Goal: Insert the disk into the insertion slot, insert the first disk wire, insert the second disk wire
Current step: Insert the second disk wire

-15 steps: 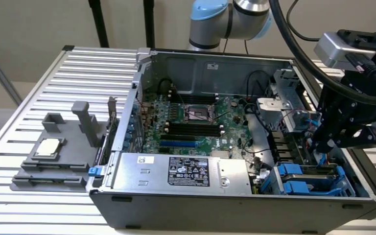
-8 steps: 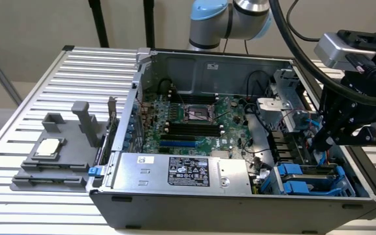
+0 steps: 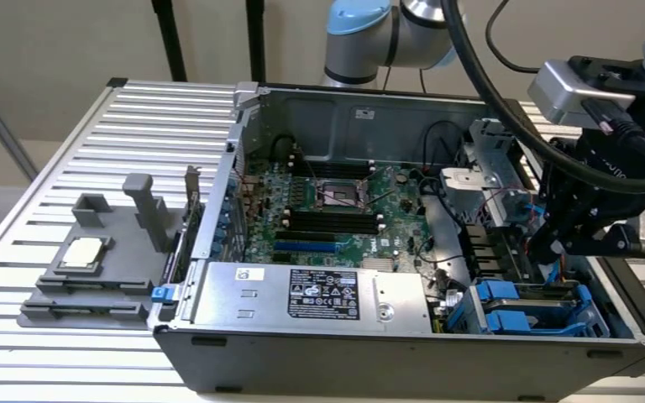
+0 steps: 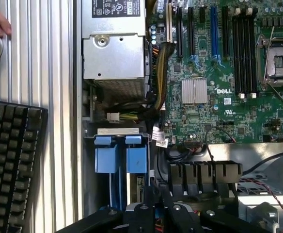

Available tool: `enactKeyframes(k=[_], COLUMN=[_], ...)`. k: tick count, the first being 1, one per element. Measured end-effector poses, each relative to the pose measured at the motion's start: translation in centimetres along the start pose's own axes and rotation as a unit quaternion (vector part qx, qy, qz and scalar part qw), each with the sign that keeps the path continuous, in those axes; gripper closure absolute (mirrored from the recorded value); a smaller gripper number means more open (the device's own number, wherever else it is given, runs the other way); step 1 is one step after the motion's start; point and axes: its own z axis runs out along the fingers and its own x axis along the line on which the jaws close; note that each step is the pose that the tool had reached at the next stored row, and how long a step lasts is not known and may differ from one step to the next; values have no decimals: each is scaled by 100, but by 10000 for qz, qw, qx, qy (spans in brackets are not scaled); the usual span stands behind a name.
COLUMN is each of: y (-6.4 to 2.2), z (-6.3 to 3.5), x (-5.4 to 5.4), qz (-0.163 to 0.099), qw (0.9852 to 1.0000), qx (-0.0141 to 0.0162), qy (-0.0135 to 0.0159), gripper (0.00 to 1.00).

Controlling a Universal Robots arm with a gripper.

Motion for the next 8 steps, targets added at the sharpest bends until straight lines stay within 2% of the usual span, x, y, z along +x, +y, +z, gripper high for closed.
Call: enactKeyframes(k=[2,5,8], y=[5,5,13], z=[8,26,42], x=[50,118,167], qz=[-3,-9,-18], qw=[10000,9998,9995], qx=[10,42,99], qy=[-73,-188,-289], gripper=[83,83,83])
